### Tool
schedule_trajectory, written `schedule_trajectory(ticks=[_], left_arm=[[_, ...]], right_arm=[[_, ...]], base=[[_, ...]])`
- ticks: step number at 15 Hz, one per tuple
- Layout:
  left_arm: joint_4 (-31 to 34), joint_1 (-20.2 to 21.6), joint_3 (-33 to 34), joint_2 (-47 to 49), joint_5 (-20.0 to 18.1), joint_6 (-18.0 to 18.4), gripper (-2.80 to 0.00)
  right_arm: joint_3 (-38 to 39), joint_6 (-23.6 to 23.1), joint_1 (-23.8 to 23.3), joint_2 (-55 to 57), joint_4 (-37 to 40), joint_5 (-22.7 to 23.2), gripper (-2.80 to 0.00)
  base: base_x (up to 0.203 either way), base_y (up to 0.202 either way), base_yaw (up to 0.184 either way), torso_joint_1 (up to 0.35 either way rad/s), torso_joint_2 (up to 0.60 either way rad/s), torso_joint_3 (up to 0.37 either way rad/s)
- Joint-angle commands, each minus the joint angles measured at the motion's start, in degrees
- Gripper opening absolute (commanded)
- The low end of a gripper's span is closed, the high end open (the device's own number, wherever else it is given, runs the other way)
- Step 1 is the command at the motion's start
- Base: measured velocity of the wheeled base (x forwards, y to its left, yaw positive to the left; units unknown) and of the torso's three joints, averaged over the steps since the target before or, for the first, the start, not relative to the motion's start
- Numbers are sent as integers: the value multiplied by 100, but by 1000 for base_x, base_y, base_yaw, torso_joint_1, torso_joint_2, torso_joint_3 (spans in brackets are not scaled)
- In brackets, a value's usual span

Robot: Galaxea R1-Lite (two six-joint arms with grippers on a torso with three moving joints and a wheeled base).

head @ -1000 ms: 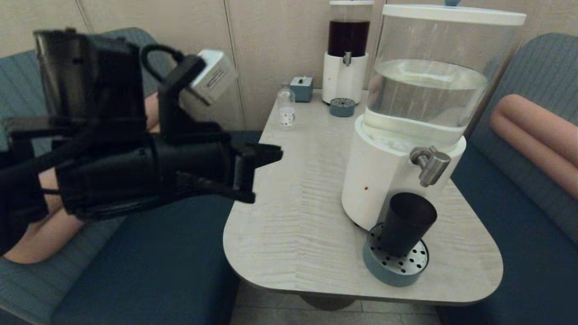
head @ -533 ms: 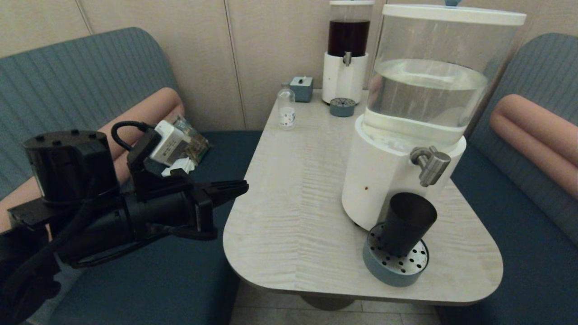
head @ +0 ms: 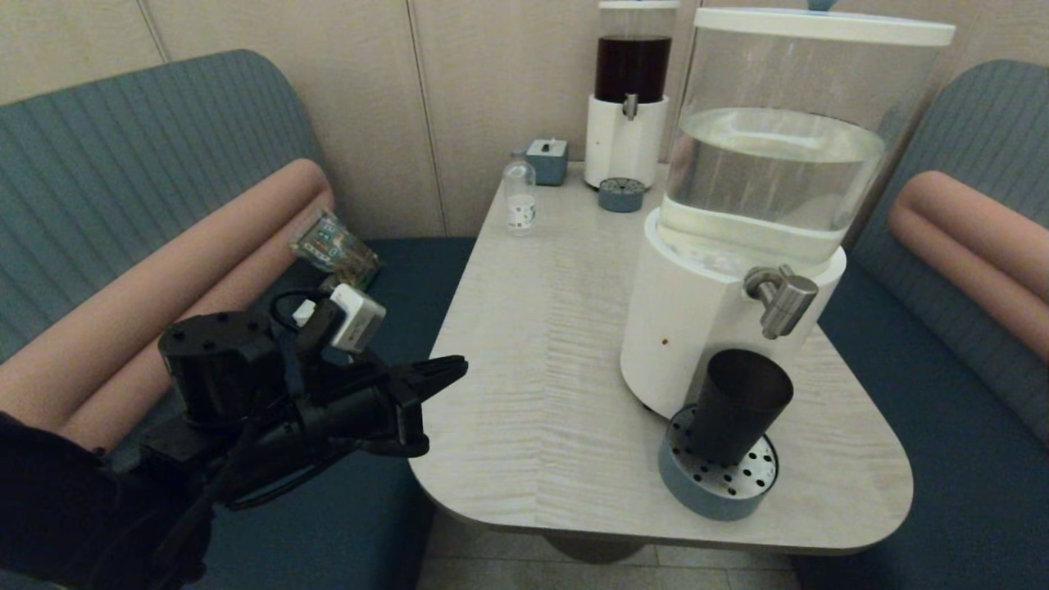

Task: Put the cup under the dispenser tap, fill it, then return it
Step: Place the cup next to the water dispenser

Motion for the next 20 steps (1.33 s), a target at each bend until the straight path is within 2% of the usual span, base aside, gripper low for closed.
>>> schedule_trajectory(ticks=[1, 2, 3, 5, 6, 8, 10, 12, 16, 20], left_arm=[[-1173, -57, 125, 806, -35, -128, -280], [-1313, -198, 185, 913, -42, -286, -280], [-1396, -317, 230, 974, -44, -325, 0], [-1519, -448, 294, 1050, -125, -364, 0], [-1566, -467, 422, 1062, -317, -348, 0], [-1667, -579, 615, 1031, -878, -332, 0], [-1694, -594, 537, 1006, -1608, -331, 0], [-1696, -677, 270, 1055, -2014, -310, 0], [-1696, -1258, -192, 1415, -2124, -302, 0], [-1696, -1856, -832, 1991, -1955, -322, 0]], right_arm=[[0, -4, 1, -6, 1, 5, -280], [0, -4, 1, -6, 1, 5, -280], [0, -4, 1, -6, 1, 5, -280], [0, -4, 1, -6, 1, 5, -280], [0, -4, 1, -6, 1, 5, -280], [0, -4, 1, -6, 1, 5, -280], [0, -4, 1, -6, 1, 5, -280], [0, -4, 1, -6, 1, 5, -280], [0, -4, 1, -6, 1, 5, -280], [0, -4, 1, -6, 1, 5, -280]], base=[[0, 0, 0, 0, 0, 0], [0, 0, 0, 0, 0, 0], [0, 0, 0, 0, 0, 0], [0, 0, 0, 0, 0, 0], [0, 0, 0, 0, 0, 0], [0, 0, 0, 0, 0, 0], [0, 0, 0, 0, 0, 0], [0, 0, 0, 0, 0, 0], [0, 0, 0, 0, 0, 0], [0, 0, 0, 0, 0, 0]])
